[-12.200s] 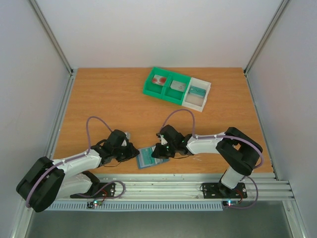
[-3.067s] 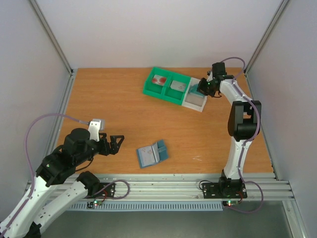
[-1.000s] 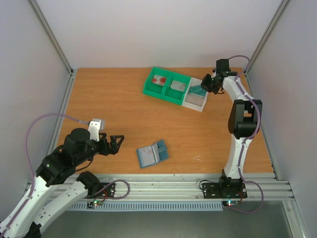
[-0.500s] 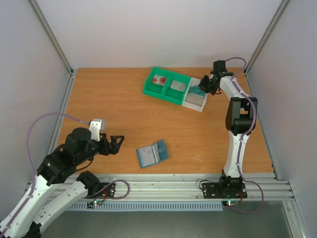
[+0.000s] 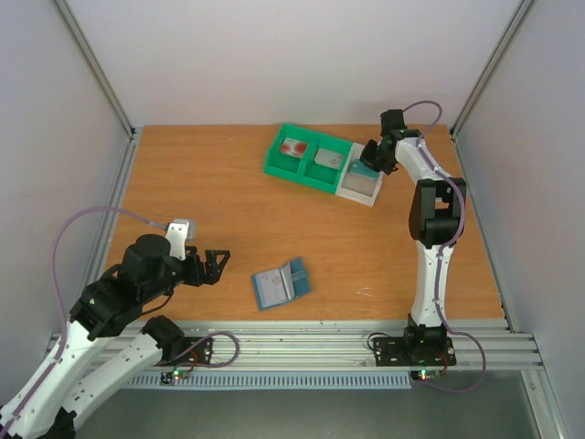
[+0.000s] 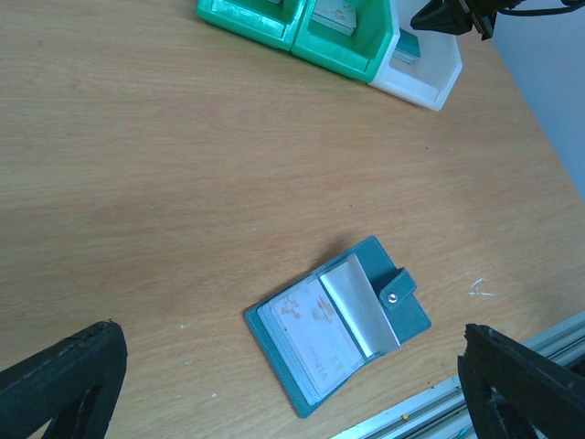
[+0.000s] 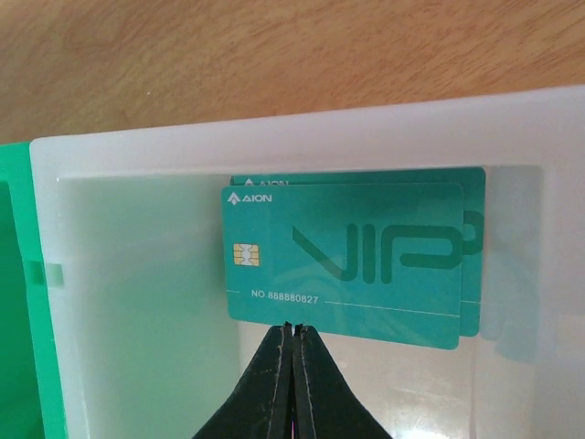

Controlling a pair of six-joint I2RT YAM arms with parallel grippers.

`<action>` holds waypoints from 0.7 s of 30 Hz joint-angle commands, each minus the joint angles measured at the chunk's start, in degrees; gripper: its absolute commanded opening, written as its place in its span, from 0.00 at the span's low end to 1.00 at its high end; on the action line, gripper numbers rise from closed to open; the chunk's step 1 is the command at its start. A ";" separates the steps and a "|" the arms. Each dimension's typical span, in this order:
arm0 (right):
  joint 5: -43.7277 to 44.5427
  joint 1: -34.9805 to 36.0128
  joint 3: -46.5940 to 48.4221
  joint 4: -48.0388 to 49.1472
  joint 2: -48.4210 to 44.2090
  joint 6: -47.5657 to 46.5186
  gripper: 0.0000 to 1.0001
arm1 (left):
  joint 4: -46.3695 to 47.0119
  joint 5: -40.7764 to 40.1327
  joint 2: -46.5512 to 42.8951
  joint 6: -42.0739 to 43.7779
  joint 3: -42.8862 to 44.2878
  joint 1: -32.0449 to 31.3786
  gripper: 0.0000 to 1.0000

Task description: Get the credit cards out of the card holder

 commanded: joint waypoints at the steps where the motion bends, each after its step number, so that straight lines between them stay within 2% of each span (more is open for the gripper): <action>1: 0.80 0.80 1.32 -1.45 -1.97 -1.61 0.01 | 0.43 -0.65 0.01 0.53 0.94 -0.19 0.99; 8: -0.96 2.73 -1.74 -3.35 -8.19 -2.07 0.05 | -0.03 -2.69 -0.08 -0.22 0.89 -0.20 0.99; 14: -3.70 4.57 -12.61 -1.76 -19.50 -2.24 0.12 | -1.96 -3.82 2.14 -1.82 2.25 -0.19 0.99; 21: -7.75 7.83 -29.40 1.10 -36.76 -1.85 0.27 | -1.53 -2.38 4.58 -5.19 2.09 -0.20 0.99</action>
